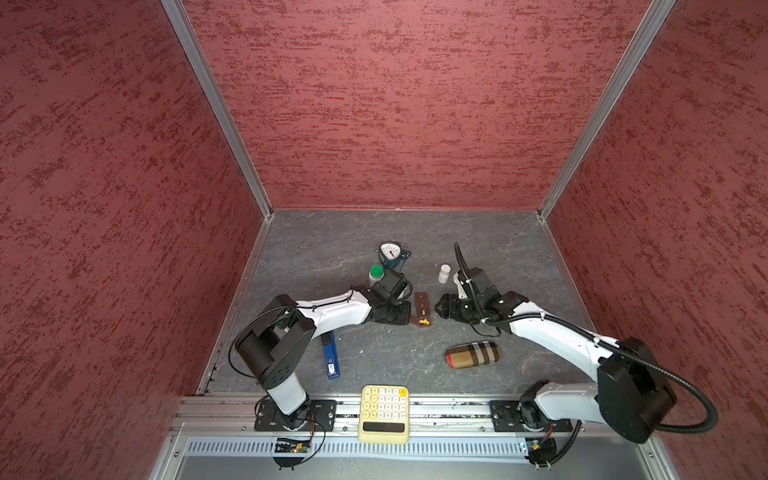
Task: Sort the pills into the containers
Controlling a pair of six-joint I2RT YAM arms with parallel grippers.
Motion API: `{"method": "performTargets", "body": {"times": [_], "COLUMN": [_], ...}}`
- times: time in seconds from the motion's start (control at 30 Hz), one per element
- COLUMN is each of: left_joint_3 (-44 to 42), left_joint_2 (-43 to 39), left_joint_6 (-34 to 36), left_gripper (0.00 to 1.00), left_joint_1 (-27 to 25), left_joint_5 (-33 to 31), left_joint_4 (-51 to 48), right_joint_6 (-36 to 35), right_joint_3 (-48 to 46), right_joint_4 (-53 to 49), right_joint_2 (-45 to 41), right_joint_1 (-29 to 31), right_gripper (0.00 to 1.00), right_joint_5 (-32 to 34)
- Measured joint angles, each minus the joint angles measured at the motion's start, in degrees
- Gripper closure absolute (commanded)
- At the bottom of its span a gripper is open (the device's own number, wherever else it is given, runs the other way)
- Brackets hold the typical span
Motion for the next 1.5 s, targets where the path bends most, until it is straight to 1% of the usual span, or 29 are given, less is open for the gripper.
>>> {"method": "performTargets", "body": {"times": [0.17, 0.43, 0.67, 0.83, 0.97, 1.17, 1.3, 1.5], "left_joint_3": [0.6, 1.7, 2.2, 2.4, 2.4, 2.4, 2.4, 2.4], "left_joint_2": [0.0, 0.2, 3.3, 5.3, 5.4, 5.7, 6.3, 7.0], "left_joint_6": [-0.4, -1.0, -1.9, -2.3, -2.5, -2.5, -2.7, -3.4], "left_gripper": [0.76, 0.71, 0.68, 0.67, 0.67, 0.67, 0.67, 0.70], "left_joint_1": [-0.5, -1.2, -1.3, -1.3, -1.3, -0.9, -0.7, -0.5], "left_joint_5": [1.0, 3.4, 5.1, 5.9, 6.1, 6.3, 6.6, 7.5], "left_joint_4": [0.4, 1.6, 3.6, 4.4, 4.9, 5.6, 6.0, 6.3], "right_joint_6": [-0.2, -1.0, -1.8, -2.4, -3.1, -4.1, -4.4, -5.0], "right_joint_3": [0.0, 0.0, 0.0, 0.0, 0.1, 0.1, 0.1, 1.1], "right_joint_4": [0.2, 0.4, 0.5, 1.3, 2.9, 5.3, 6.0, 7.0], "right_joint_2": [0.4, 2.1, 2.2, 2.2, 3.2, 9.6, 12.8, 15.0], "right_joint_1": [-0.3, -0.7, -1.0, -1.6, -1.7, -1.7, -1.7, -1.7], "right_gripper": [0.31, 0.30, 0.29, 0.29, 0.34, 0.42, 0.47, 0.54], "right_joint_5": [-0.6, -2.0, -2.9, -4.1, -6.3, -10.0, -11.5, -13.1]}}
